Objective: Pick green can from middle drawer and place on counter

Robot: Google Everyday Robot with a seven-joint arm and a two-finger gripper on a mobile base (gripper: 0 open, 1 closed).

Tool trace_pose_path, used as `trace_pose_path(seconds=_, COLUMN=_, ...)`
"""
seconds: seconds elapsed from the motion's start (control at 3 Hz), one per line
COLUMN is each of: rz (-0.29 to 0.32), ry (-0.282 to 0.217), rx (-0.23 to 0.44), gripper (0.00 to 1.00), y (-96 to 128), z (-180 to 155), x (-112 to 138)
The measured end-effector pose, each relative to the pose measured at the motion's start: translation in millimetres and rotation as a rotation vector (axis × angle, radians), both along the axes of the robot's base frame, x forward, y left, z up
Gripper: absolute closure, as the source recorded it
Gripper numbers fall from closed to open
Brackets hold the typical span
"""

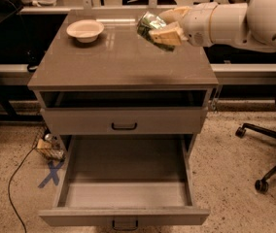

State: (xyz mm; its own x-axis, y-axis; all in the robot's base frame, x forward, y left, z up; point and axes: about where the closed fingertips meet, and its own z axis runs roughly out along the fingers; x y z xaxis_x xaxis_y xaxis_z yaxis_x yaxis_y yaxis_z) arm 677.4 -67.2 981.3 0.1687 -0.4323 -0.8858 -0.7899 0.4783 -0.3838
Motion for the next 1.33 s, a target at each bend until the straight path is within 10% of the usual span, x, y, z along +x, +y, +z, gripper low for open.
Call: trace_pose_path(seconds=1.33, rz=0.012, ry=0.087, rx=-0.010, gripper=1.00, y=74.7, z=-35.3, x=86.0)
